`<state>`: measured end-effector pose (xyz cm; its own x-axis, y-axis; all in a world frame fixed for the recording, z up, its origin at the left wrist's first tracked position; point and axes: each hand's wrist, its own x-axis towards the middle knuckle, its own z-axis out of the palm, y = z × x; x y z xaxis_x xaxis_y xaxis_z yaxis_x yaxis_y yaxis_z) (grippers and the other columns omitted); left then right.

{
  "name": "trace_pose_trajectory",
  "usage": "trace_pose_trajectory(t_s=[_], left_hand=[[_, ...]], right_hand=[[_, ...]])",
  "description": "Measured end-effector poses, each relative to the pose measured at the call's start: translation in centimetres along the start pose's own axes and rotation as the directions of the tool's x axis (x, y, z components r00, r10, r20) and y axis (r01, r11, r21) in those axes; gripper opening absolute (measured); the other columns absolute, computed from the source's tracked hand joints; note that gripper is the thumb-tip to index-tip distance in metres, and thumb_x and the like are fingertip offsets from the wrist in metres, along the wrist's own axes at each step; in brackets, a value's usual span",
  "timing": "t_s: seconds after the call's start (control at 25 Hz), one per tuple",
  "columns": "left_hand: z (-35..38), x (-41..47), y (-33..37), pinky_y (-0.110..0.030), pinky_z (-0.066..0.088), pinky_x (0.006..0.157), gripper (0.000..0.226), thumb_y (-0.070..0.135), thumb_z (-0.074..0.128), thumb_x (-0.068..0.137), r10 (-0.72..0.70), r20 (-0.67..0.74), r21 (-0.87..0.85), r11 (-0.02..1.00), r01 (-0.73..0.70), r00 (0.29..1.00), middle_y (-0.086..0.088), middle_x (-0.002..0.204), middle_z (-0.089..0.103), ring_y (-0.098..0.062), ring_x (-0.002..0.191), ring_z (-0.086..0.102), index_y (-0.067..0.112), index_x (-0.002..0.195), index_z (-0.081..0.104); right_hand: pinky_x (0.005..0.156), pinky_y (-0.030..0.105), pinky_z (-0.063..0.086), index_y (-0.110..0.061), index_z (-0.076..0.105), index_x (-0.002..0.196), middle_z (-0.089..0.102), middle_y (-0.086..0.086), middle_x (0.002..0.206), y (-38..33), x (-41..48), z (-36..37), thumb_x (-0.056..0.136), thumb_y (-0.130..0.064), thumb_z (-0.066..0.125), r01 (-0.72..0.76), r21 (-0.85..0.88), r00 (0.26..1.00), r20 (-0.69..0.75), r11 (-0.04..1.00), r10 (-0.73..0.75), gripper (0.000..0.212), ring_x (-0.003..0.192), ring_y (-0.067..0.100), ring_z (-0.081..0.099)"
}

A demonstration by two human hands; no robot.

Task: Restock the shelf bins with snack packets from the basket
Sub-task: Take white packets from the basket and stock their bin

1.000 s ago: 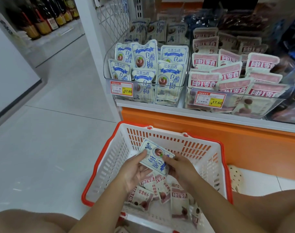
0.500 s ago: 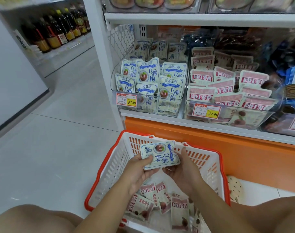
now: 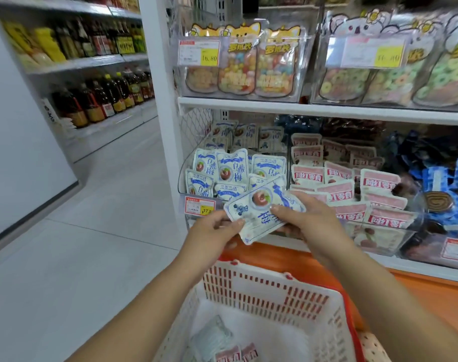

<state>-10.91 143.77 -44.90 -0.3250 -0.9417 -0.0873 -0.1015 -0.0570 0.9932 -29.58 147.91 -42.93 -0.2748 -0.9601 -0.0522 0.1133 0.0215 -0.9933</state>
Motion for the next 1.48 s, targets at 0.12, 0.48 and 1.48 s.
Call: trace_pose_trajectory(t_s=[0.12, 0.48, 1.48], left_hand=[[-0.7, 3.6, 2.7, -0.029, 0.047, 0.100, 0.031, 0.032, 0.057, 0.096, 0.351, -0.042, 0.471, 0.833, -0.291, 0.935, 0.012, 0.127, 0.062, 0.000, 0.115, 0.056, 0.031, 0.126, 0.061], [1.2, 15.6, 4.8, -0.044, 0.001, 0.121, 0.051, 0.040, 0.028, 0.104, 0.418, 0.293, 0.906, 0.165, -0.389, 0.860, 0.006, 0.161, 0.015, -0.015, 0.149, 0.002, 0.025, 0.153, 0.020], [-0.4, 5.7, -5.3, -0.029, 0.047, 0.079, 0.028, 0.021, 0.046, 0.092, 0.656, 0.375, 0.730, 0.226, -0.645, 0.655, -0.002, 0.097, 0.062, -0.020, 0.090, 0.055, 0.013, 0.107, 0.068]], right_hand=[[0.067, 0.033, 0.057, -0.014, 0.060, 0.111, 0.075, 0.007, 0.098, -3.4, 4.6, -1.7, 0.082, -0.011, 0.075, 0.094, 0.007, 0.980, -0.175, 0.996, -0.092, 0.034, 0.085, 0.024, 0.073], [0.093, 0.044, 0.053, -0.013, 0.062, 0.118, 0.064, 0.011, 0.125, -6.9, 20.2, -3.5, 0.084, -0.014, 0.074, 0.184, -0.300, 0.885, -0.365, 0.936, -0.290, 0.036, 0.105, 0.030, 0.064], [0.073, 0.024, 0.040, -0.008, 0.065, 0.104, 0.056, 0.000, 0.088, 4.5, 4.6, 0.9, 0.093, -0.014, 0.049, 0.654, -0.710, 0.618, 0.302, 0.261, -0.726, 0.020, 0.083, 0.009, 0.047]])
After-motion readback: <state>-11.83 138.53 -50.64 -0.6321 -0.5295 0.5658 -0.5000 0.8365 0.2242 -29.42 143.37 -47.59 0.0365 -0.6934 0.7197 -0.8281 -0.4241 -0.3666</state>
